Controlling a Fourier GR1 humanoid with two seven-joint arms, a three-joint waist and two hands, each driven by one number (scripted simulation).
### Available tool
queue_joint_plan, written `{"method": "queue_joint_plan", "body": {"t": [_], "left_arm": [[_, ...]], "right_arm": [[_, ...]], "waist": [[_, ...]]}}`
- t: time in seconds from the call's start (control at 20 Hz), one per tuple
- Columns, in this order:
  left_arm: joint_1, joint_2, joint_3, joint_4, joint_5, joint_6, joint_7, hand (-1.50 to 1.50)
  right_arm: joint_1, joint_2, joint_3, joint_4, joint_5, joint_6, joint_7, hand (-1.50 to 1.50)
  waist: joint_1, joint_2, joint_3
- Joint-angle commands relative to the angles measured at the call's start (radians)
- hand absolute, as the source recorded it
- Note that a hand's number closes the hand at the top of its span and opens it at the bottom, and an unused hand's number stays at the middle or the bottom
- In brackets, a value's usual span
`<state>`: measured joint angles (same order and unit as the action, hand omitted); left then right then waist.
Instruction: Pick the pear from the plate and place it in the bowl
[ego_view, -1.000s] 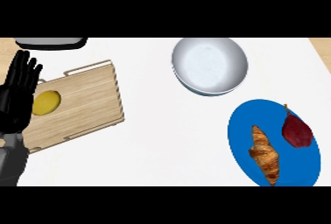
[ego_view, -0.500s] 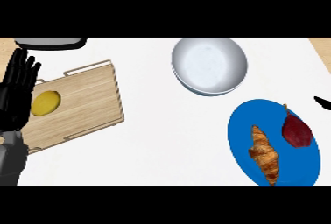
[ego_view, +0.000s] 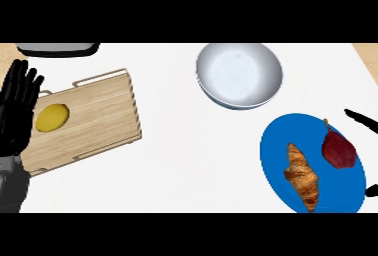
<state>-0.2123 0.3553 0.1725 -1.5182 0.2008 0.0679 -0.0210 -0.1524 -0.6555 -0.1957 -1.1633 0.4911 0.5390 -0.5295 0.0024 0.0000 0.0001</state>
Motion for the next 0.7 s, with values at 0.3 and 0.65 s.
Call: {"method": "queue_joint_plan", "body": {"t": [0.3,0.65], "left_arm": [[-0.076,-0.017,0.033,0.062,-0.021,-0.030,0.012,0.00],[-0.045,-0.006,0.051,0.002,-0.021,-0.047,0.044,0.00]], "right_arm": [[-0.070,0.033,0.007,0.142,0.080,-0.026,-0.065,-1.50],[-0.183,0.080,0.048,0.343,0.176,-0.114,-0.067,-1.50]], "waist": [[-0.002,0.001,0.000],[0.009,0.003,0.001]]}}
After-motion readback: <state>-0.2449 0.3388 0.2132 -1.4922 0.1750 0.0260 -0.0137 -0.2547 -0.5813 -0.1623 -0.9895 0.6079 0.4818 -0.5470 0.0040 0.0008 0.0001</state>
